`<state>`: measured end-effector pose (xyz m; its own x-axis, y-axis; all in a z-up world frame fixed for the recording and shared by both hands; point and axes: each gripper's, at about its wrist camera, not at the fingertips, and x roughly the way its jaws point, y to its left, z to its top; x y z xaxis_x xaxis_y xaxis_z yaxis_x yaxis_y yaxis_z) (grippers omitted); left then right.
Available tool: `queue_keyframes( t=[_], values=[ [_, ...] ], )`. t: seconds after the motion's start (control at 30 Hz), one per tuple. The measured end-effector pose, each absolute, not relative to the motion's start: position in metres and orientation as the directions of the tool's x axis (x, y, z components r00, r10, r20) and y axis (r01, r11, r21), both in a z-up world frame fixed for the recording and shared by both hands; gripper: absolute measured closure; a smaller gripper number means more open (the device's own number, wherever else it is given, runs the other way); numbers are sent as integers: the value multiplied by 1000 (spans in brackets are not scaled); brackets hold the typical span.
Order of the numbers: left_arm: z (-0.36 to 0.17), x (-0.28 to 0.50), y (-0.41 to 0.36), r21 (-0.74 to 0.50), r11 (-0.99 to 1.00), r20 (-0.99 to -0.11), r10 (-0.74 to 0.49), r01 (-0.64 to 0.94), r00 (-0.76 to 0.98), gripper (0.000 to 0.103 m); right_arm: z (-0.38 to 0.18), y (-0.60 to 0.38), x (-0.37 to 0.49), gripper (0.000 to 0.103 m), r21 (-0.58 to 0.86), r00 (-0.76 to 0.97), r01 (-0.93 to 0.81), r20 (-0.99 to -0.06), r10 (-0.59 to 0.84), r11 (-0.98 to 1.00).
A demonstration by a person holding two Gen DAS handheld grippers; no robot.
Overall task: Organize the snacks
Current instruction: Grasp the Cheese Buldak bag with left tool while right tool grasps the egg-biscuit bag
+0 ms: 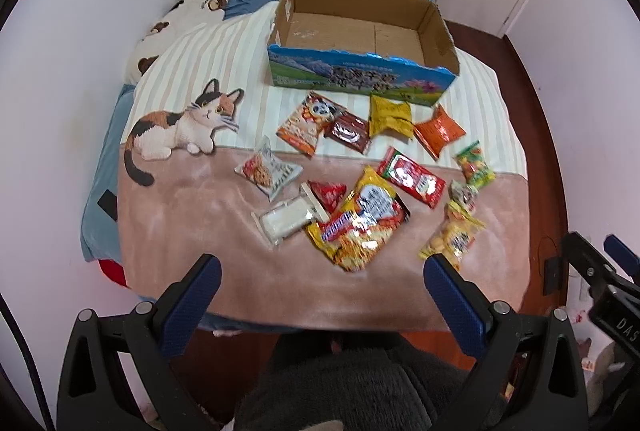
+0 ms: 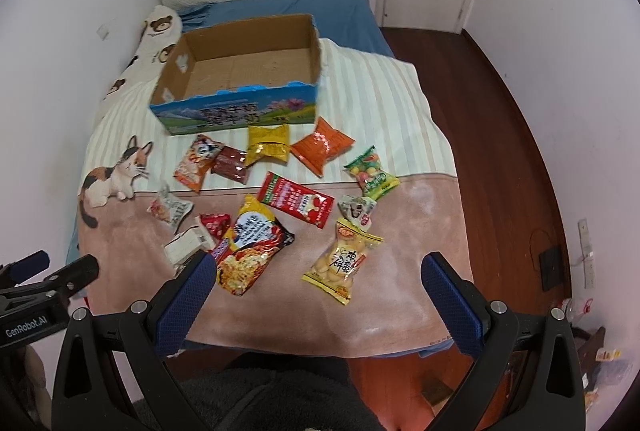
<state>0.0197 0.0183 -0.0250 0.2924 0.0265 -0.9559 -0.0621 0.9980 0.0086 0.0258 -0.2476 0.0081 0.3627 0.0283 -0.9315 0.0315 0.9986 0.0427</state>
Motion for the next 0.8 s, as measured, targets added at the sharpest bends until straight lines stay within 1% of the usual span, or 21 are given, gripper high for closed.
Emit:
queue_keyframes(
  t=[0.13,0.27,0.4,0.53,0.6,0.67,0.7,0.8],
  values=[
    [-57,37,17,82,996,-953,90,-39,290,0,-30,-263,44,0,73,291,93,-956,43,993],
    [-98,56,11,113,993,-963,100,41,251,0,-82,-283,58,0,114,199,168,-977,79,979],
    [-151,78,-3,79,987,-986,57,136,155,0,-153,-304,71,0,121,110,282,-990,93,952],
    [-196,94,-26,95,967,-993,75,234,95,0,-223,-318,82,0,165,14,393,-985,174,905],
    [-220,104,-40,70,958,-996,50,279,79,1,-251,-320,86,0,174,-11,419,-980,196,891],
    [-239,112,-47,43,955,-998,30,294,46,5,-266,-317,91,0,166,-32,418,-980,198,893],
    [-252,118,-53,26,951,-1000,22,309,15,9,-273,-315,93,0,165,-37,410,-980,198,897],
    [-278,125,-67,2,932,-999,18,362,-41,9,-290,-312,99,0,153,-62,397,-979,193,905]
  ],
)
